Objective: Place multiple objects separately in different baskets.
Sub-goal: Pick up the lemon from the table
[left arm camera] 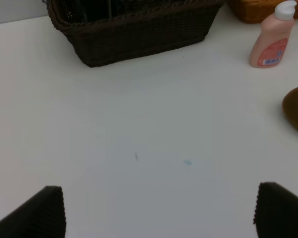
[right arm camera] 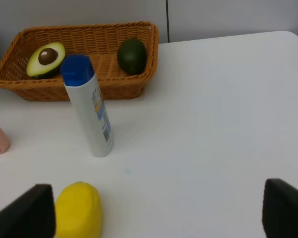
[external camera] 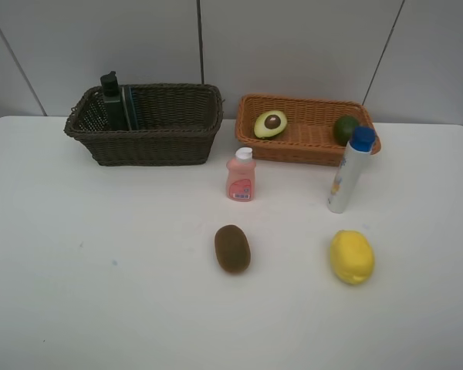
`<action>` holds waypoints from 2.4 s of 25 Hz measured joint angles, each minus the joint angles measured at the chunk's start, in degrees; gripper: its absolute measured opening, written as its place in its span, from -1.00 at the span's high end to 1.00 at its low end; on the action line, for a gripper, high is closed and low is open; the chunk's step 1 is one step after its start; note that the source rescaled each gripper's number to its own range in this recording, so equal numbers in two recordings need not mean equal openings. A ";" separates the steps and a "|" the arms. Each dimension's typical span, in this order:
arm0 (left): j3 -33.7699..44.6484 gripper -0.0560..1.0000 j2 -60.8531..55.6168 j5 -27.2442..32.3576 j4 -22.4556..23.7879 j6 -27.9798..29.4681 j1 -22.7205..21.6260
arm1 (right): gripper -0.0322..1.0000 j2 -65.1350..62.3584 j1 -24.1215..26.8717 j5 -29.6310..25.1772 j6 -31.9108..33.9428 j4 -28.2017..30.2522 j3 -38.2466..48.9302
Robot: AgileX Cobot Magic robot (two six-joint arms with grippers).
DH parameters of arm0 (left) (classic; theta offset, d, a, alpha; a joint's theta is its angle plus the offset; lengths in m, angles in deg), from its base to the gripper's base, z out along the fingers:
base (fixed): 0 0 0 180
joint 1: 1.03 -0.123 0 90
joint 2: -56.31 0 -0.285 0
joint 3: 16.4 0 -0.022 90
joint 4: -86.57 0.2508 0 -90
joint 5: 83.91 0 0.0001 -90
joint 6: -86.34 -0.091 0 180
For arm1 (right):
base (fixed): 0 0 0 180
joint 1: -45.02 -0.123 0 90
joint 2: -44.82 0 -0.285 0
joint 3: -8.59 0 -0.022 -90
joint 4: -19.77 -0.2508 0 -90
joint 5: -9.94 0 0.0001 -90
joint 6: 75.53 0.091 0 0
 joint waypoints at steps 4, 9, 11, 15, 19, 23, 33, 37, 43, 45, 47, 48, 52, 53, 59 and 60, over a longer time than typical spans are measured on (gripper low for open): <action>0.00 -0.99 0.00 0.00 0.00 0.00 -1.22 | -1.00 0.37 0.00 0.05 0.15 2.24 0.00; 0.00 -0.99 0.00 0.00 0.00 0.00 -5.12 | -1.00 11.60 0.00 0.27 2.73 6.49 -0.35; 0.00 -0.99 0.00 0.00 0.00 0.00 -5.22 | -1.00 19.23 0.00 0.33 3.68 6.91 -0.41; 0.00 -0.99 0.00 0.00 0.00 0.00 -5.70 | -1.00 38.03 0.00 1.06 6.57 7.41 -1.24; 0.00 -0.99 0.00 0.00 0.00 0.00 -5.80 | -1.00 56.76 0.00 5.52 8.43 4.84 -5.08; 0.00 -0.99 0.00 0.00 0.00 0.00 -6.06 | -1.00 70.82 0.00 8.05 7.18 -1.26 -10.58; 0.00 -0.99 0.00 0.00 0.00 0.00 -6.06 | -1.00 85.05 -2.22 7.89 -4.02 -13.32 -15.31; 0.00 -0.99 0.00 0.00 0.00 0.00 -6.06 | -1.00 85.16 -8.74 9.71 -3.41 -13.32 -15.31; 0.00 -0.99 0.00 0.00 0.00 0.00 -6.06 | -1.00 85.16 -16.23 15.37 1.30 -9.54 -14.25; 0.00 -0.99 0.00 0.00 0.00 0.00 -6.06 | -1.00 85.16 -17.78 18.79 3.31 -7.70 -12.56; 0.00 -0.99 0.00 0.00 0.00 0.00 -6.06 | -1.00 85.16 -18.22 22.01 5.20 -6.36 -10.49; 0.00 -0.99 0.00 0.00 0.00 0.00 -6.06 | -1.00 85.22 -18.22 23.56 5.48 -5.79 -9.55; 0.00 -0.99 0.00 0.00 0.00 0.00 -6.06 | -1.00 85.68 -18.22 27.27 5.87 -5.37 -7.46; 0.00 -0.99 0.00 0.00 0.00 0.00 -6.06 | -1.00 86.10 -18.22 27.92 5.87 -5.37 -7.34; 0.00 -0.99 0.00 0.00 0.00 0.00 -6.06 | -1.00 91.35 -18.22 31.45 5.92 -5.37 -7.34; 0.00 -0.99 0.00 0.00 0.00 0.00 -6.06 | -1.00 91.99 -18.22 31.82 5.92 -5.37 -7.34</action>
